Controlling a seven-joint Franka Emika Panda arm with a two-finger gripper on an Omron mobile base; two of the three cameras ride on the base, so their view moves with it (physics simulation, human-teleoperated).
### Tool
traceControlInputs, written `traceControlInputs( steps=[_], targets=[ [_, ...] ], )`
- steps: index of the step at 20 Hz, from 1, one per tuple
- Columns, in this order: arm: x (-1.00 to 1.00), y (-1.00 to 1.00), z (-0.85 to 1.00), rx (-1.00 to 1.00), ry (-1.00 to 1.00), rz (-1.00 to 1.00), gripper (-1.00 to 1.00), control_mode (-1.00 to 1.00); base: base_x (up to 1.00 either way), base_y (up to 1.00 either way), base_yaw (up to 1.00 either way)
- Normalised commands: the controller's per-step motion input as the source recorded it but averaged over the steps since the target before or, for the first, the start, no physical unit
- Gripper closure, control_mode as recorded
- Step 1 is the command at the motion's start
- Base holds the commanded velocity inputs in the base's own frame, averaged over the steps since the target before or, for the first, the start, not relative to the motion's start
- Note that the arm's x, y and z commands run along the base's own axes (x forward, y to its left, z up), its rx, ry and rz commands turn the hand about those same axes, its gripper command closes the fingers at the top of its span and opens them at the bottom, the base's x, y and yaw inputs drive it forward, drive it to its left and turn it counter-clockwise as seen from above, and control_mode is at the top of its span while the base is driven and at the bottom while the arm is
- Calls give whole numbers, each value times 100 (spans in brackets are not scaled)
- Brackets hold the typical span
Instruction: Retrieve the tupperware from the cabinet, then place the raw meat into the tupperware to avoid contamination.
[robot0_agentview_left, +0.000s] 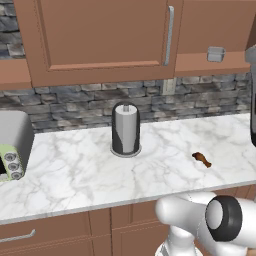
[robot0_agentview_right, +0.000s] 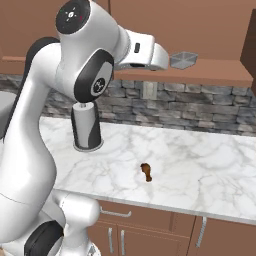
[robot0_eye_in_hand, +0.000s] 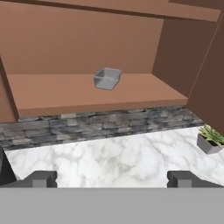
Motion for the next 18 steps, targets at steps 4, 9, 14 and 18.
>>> traceControlInputs(
  steps=[4, 9, 14, 18],
  targets=[
    [3, 1, -22, 3, 1, 1, -100, -100, 0, 0, 0],
    [6, 6, -20, 5, 0, 0, -100, -100, 0, 0, 0],
    [9, 8, -3, 1, -1, 0, -100, -100, 0, 0, 0],
    [3, 7, 0, 0, 0, 0, -100, -100, 0, 0, 0]
  ],
)
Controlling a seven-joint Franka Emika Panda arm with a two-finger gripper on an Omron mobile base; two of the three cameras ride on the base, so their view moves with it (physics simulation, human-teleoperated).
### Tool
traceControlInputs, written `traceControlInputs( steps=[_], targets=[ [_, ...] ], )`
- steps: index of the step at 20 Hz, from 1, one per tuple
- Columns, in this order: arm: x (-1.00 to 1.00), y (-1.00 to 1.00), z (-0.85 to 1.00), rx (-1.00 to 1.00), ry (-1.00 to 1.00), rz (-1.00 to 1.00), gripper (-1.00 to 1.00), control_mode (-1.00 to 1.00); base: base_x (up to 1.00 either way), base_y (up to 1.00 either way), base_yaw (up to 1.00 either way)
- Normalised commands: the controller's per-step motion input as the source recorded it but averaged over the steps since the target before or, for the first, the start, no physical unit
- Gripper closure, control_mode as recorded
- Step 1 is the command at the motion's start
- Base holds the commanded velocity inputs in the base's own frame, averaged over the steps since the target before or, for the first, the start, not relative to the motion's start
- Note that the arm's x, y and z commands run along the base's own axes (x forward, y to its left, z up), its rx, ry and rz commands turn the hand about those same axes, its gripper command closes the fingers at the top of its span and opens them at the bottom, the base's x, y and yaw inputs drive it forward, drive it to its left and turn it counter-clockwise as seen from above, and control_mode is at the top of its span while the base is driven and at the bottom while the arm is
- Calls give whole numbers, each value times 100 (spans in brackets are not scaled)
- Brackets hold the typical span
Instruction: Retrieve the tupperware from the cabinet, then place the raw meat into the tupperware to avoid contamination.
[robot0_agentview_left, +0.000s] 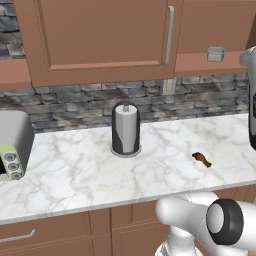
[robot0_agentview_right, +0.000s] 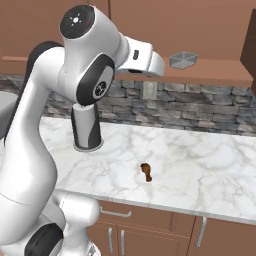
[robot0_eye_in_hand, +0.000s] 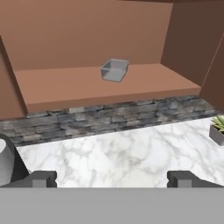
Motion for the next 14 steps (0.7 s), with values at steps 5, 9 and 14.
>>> traceControlInputs(
  steps=[5, 9, 14],
  targets=[
    [0, 7, 4, 0, 0, 0, -100, -100, 0, 0, 0],
    [0, 8, 8, 0, 0, 1, -100, -100, 0, 0, 0],
    [-1, 22, 1, 0, 0, 2, -100, -100, 0, 0, 0]
  ],
)
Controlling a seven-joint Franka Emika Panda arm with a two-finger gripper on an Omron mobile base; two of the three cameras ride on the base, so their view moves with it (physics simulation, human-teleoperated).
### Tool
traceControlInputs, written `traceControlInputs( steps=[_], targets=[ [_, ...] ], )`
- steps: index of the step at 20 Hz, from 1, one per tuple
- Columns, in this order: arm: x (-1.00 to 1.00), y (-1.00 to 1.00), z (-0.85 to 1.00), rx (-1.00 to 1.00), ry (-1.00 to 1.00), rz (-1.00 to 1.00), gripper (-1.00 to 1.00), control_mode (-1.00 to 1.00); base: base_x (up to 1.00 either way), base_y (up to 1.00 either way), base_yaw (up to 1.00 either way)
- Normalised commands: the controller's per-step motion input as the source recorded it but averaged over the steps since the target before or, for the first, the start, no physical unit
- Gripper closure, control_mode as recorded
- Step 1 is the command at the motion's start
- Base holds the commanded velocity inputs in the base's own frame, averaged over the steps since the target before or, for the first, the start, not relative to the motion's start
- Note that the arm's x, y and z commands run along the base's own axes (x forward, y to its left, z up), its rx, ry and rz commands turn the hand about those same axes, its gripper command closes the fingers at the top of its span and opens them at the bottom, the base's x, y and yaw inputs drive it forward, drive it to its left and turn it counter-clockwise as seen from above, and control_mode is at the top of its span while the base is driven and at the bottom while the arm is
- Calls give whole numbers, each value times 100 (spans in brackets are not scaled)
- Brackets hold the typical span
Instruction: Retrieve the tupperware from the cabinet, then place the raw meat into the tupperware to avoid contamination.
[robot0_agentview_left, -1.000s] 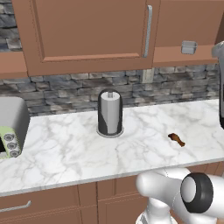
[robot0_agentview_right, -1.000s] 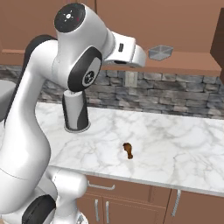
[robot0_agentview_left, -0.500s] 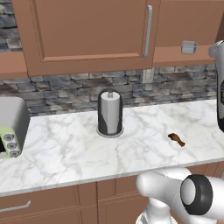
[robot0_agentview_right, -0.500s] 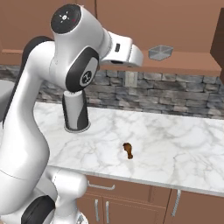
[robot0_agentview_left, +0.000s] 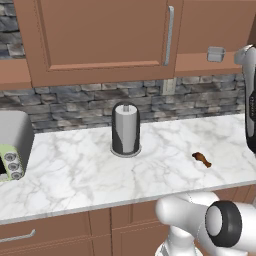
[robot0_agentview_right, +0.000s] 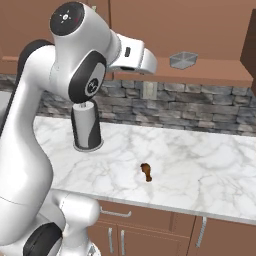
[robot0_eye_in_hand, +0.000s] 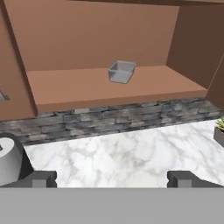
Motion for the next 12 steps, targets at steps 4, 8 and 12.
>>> traceControlInputs(
  steps=[4, 8, 12],
  targets=[
    [0, 34, 3, 0, 0, 4, -100, -100, 0, 0, 0],
    [0, 42, 2, 0, 0, 6, -100, -100, 0, 0, 0],
    [0, 47, 3, 0, 0, 6, -100, -100, 0, 0, 0]
  ],
)
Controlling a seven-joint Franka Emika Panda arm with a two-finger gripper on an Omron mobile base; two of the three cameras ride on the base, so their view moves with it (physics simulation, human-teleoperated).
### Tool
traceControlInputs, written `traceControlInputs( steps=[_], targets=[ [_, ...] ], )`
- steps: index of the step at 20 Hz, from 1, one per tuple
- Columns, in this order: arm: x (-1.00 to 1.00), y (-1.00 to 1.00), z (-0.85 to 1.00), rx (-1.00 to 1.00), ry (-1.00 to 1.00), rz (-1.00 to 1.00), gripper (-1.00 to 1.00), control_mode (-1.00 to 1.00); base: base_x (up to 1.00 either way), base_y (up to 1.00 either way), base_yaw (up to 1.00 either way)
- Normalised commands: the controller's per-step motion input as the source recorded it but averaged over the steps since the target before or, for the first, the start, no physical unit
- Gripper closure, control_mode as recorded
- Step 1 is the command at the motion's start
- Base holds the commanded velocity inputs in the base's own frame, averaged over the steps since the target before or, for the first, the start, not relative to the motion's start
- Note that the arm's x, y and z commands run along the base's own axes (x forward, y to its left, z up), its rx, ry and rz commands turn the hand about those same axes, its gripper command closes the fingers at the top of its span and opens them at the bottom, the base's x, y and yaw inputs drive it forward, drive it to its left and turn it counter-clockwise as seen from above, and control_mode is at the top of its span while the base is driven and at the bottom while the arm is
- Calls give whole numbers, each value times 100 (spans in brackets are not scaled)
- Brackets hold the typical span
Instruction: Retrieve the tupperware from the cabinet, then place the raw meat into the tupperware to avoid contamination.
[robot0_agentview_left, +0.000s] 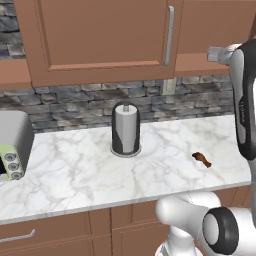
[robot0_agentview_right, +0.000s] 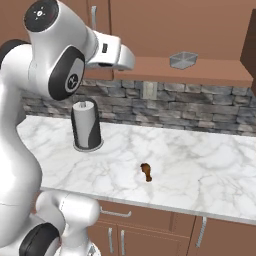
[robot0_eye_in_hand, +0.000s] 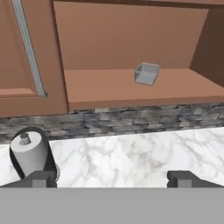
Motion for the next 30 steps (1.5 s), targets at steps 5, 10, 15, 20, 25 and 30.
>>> traceControlInputs(
  steps=[5, 10, 15, 20, 25, 30],
  targets=[
    [2, 49, 3, -1, 0, 7, -100, -100, 0, 0, 0],
    [4, 46, 3, -1, 0, 8, -100, -100, 0, 0, 0],
    [21, 30, 0, 0, 0, 8, -100, -100, 0, 0, 0],
    [26, 34, 1, -1, -1, 3, -100, -100, 0, 0, 0],
    [29, 31, 3, -2, 0, 2, -100, -100, 0, 0, 0],
    [34, 19, 0, 0, 0, 0, -100, -100, 0, 0, 0]
  ],
)
